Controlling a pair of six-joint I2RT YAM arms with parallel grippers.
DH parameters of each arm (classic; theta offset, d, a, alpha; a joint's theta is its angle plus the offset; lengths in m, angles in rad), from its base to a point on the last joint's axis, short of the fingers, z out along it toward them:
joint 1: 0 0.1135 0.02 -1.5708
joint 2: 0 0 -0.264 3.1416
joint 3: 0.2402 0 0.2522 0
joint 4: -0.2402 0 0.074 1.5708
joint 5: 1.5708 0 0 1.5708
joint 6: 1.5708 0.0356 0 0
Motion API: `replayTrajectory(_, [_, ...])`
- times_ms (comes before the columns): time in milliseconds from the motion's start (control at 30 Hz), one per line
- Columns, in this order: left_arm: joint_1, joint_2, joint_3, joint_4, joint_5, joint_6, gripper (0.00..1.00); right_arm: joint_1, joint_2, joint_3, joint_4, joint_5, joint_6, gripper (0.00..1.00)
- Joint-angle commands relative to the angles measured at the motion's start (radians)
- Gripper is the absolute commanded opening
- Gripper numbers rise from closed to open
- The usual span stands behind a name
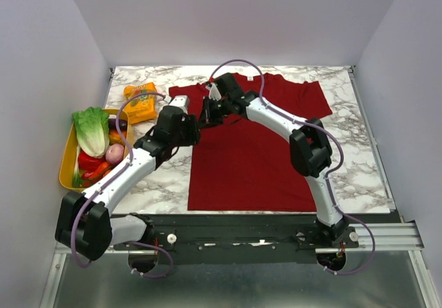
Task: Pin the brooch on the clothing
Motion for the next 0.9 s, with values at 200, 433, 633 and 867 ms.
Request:
replayTrajectory(200, [-0.180, 0.065, 0.086, -0.085, -0.324, 0.129, 0.61, -0.010, -0.101, -0.084, -0.040, 0.037, -0.031, 0.01])
replayTrajectory(433, [-0.216, 0.135, 0.141, -0.083, -0.370, 0.154, 0.61, -0.011, -0.129, -0.113, -0.023, 0.008, -0.016, 0.01])
replayTrajectory(633, [-0.236, 0.190, 0.164, -0.076, -0.345, 0.171, 0.60, -0.010, -0.150, -0.131, -0.001, -0.008, -0.006, 0.01])
replayTrajectory(867, [-0.251, 0.222, 0.178, -0.067, -0.387, 0.180, 0.57, -0.010, -0.163, -0.142, 0.008, -0.031, -0.006, 0.02])
